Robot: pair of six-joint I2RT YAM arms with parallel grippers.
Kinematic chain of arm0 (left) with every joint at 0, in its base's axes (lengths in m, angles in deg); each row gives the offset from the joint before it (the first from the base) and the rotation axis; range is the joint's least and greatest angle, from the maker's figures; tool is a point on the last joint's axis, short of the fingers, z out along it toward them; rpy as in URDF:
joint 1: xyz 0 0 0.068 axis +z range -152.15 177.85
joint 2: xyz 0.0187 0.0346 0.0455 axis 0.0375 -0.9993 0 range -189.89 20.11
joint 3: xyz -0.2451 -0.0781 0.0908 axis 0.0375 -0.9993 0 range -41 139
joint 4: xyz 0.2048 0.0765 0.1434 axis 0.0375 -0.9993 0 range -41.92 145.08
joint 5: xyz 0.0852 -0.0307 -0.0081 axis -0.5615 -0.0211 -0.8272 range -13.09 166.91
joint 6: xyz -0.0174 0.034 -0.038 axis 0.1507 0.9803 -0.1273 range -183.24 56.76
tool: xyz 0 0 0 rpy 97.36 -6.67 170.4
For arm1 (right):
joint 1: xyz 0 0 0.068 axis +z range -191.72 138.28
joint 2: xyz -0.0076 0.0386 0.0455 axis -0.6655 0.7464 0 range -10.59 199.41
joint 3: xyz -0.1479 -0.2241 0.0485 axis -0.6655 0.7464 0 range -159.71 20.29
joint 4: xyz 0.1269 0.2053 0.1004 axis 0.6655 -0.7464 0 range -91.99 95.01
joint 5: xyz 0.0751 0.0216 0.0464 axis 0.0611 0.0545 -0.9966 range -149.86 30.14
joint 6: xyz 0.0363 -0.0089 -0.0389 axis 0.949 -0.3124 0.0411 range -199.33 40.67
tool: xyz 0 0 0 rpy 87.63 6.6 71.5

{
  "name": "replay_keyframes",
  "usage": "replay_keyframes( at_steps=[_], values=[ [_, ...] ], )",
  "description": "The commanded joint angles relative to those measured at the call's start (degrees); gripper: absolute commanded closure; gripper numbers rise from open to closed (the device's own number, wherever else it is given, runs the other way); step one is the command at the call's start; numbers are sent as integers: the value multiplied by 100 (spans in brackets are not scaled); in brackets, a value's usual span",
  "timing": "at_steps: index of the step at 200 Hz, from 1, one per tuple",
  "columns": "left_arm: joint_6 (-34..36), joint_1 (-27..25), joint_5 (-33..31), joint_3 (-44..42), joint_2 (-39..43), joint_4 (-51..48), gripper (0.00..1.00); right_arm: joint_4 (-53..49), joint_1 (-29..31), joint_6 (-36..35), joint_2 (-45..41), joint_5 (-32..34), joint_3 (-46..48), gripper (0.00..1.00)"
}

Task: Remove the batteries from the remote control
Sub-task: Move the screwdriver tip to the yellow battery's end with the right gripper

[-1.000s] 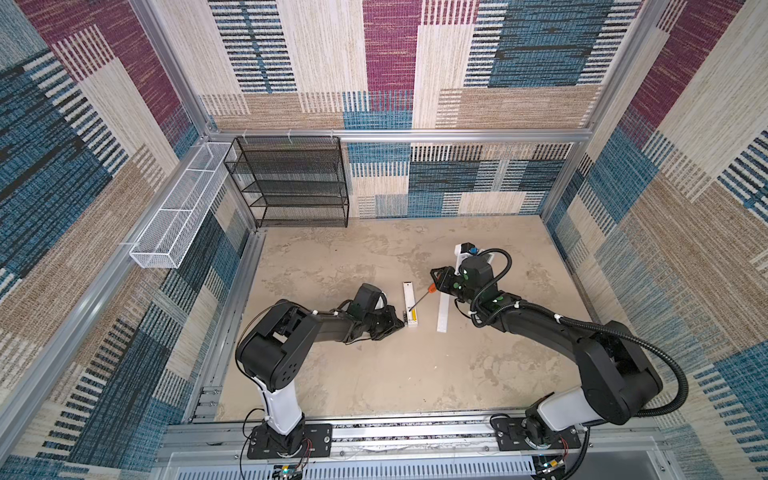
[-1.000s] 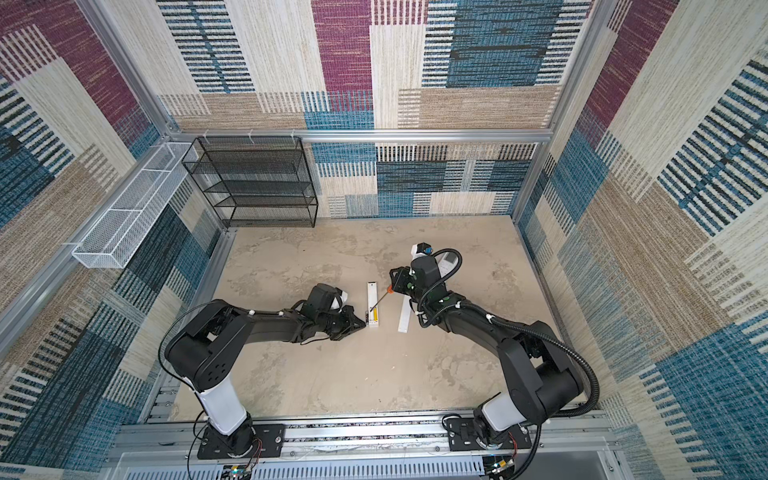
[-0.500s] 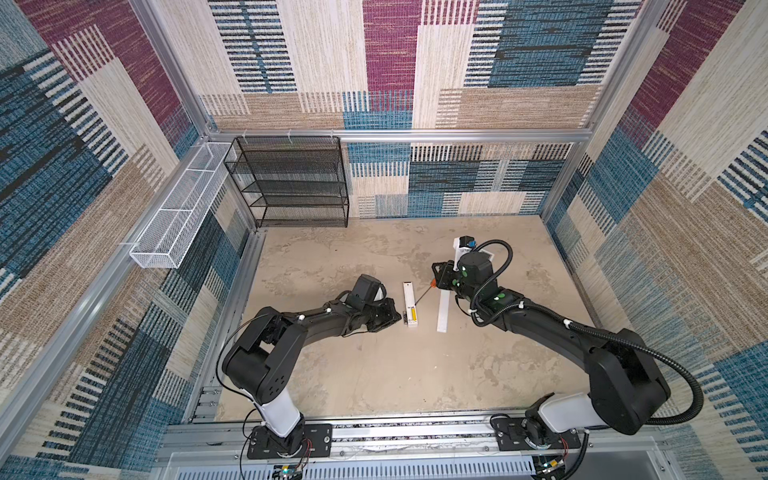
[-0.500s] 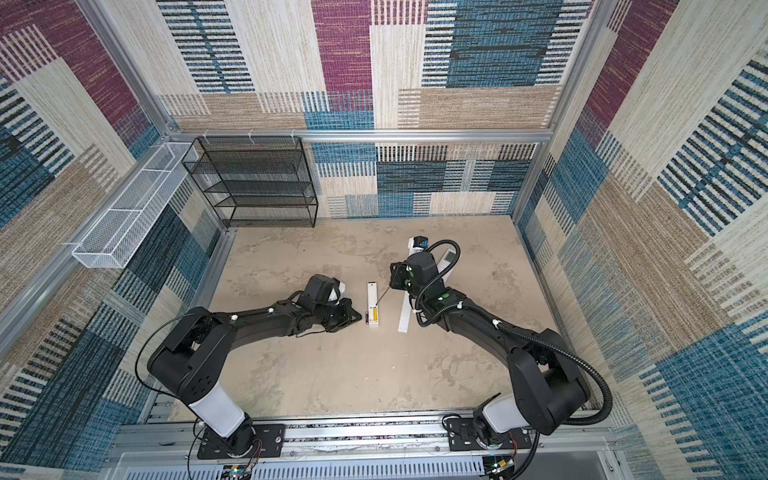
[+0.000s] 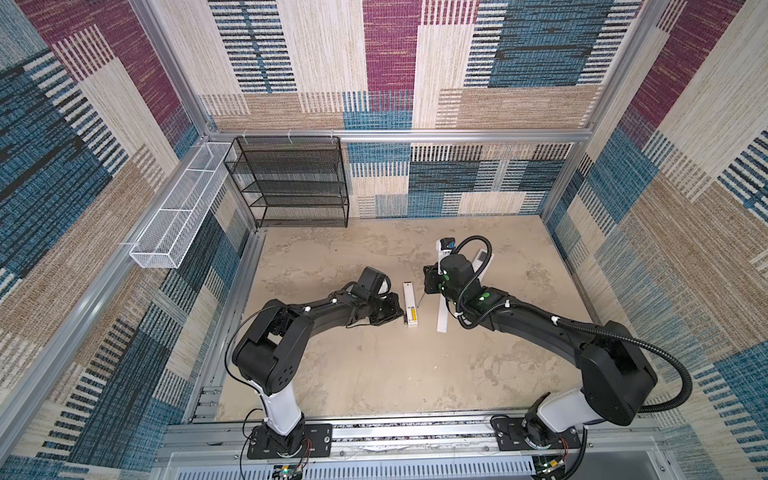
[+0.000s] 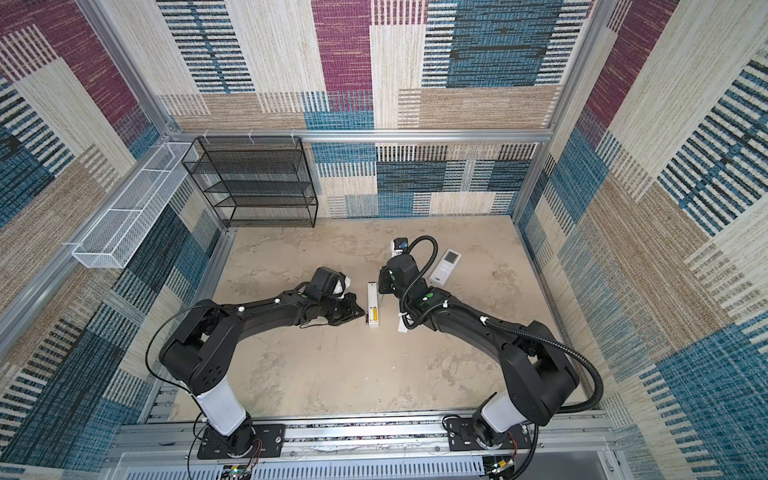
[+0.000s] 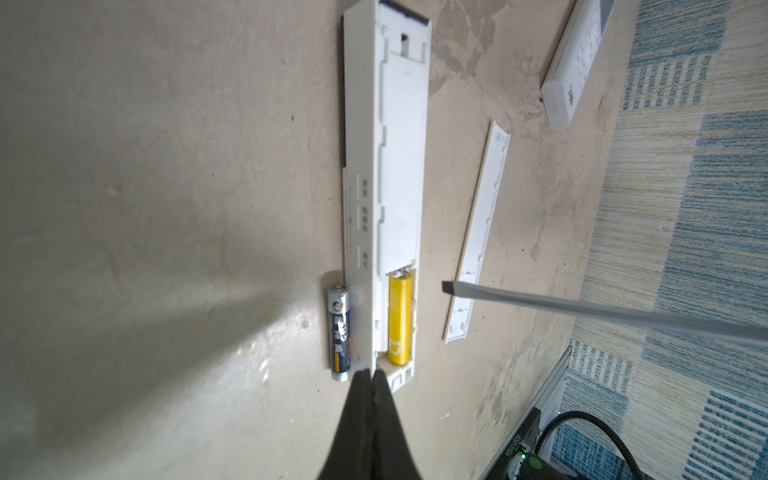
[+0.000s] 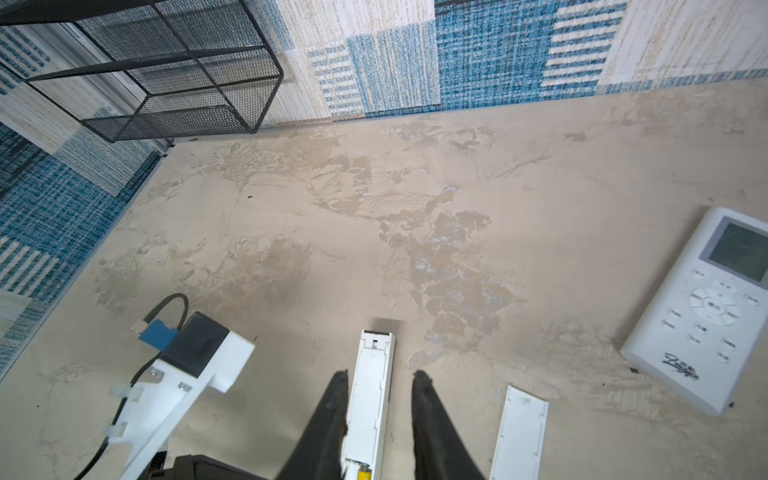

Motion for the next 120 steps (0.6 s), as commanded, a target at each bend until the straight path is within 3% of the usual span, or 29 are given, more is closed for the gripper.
replay_keyframes(
  at_steps=[1, 120],
  values=[
    [-87, -5, 134, -2, -55, 245, 100, 66, 17, -57, 46, 90, -31, 100],
    [-281, -150, 184, 170, -438, 547, 100, 48, 6, -113, -218, 196, 23, 100]
  ],
)
